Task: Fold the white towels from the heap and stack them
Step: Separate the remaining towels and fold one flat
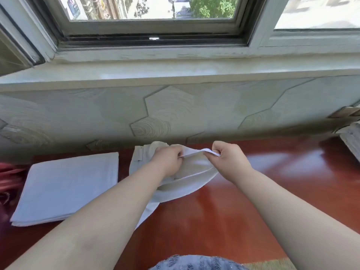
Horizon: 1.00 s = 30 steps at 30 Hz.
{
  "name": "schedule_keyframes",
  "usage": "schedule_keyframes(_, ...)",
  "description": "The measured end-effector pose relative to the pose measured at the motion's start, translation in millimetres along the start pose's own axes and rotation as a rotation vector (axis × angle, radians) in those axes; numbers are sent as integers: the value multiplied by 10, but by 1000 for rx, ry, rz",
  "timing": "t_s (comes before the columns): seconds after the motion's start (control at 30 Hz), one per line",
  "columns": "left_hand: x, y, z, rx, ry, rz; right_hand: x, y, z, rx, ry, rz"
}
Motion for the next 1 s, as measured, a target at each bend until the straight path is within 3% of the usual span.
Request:
schedule_keyframes(0.23,-742,-72,-41,-237,-25,-142,-1386,474,-236,174,-219,-315)
schedule_keyframes(0.3,-1044,-168,-22,-202,-28,-97,-1667,629,-256,189,-207,-423)
schedule_keyframes(0.37,-1336,-379,24,-55,-10,0,-1922,837,-262,155,-222,-433)
schedule_keyframes(0.43,-1619,-622,60,77,-31,196,-2193,1066,-243,96,-275,-276)
schedule_keyframes(0.5,-1800,-792,85,86,-7,317,-2412,1282,-233,34,-326,32)
schedule_keyframes(0.6,-1867,-854,48,-57,136,265,-2610,1441,-282,43,-440,570)
schedule_keyframes(0.67,-1846,-743,-34,-208,259,183,-2664,1570,-325,81,-482,782)
schedule_keyframes(0.8,-1716,-457,-206,-459,330,-173,-2809,1869,-265,108,-521,848)
schedule_keyframes(1.0,-1847,-607,-143,-238,268,-147,-3092,1933,-269,61,-625,581)
Point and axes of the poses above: each hand's wrist, its own z-axis towards the middle knuckle, its own y-axis out of the back of the hand, x = y × z, the point moved 8 cm from there along z, towards the middle knuckle, and after that the axes turned 3 degrees about x, right-handed, at the moved point
